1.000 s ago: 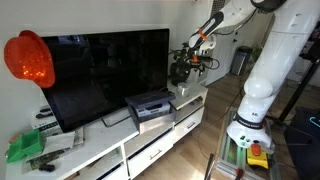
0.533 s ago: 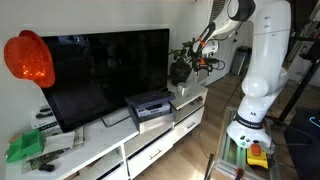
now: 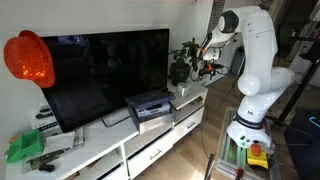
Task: Pick up the clear container lid and put it on the clear container upside down
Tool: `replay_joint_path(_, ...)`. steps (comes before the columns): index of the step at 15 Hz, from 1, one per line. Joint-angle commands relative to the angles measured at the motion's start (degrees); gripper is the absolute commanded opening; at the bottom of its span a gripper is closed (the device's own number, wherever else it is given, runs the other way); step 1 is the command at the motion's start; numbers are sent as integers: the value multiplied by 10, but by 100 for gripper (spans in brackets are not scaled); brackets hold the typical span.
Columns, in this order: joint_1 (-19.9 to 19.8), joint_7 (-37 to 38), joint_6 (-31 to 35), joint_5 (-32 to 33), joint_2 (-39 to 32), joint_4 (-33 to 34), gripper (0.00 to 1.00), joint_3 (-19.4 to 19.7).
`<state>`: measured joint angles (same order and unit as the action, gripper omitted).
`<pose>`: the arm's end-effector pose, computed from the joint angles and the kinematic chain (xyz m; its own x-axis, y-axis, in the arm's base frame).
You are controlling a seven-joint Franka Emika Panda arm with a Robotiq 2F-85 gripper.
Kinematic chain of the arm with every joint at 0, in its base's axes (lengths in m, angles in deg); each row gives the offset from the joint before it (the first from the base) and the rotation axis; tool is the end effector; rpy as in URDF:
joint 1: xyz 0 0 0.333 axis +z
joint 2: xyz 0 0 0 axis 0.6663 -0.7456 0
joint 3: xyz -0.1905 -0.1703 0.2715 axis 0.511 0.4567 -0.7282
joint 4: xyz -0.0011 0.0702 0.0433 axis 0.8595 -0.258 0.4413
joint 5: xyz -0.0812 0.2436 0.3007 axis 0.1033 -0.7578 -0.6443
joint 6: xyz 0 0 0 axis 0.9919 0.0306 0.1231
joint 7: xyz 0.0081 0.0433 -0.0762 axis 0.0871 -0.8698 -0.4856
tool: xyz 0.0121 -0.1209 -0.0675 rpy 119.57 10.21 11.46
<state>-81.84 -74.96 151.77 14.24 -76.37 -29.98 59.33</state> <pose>0.3500 -0.5567 0.2172 0.4883 -0.8726 -0.0011 -0.8715 -0.4877 0.0516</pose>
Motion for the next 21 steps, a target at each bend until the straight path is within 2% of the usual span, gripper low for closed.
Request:
replay_joint_path(1, -25, -7, -9, -4, -14, 19, 100, -18)
replay_joint_path(4, -55, -20, -23, -14, -43, 56, 100, -36)
replay_joint_path(9, -55, -21, -25, -16, -44, 61, 100, -40)
replay_joint_path(11, -77, -40, -35, -30, -78, 95, 100, -53)
replay_joint_path(17, -169, -95, -29, -88, -146, 157, 100, -122)
replay_joint_path(21, -187, -61, -19, -79, -199, 203, 100, -130)
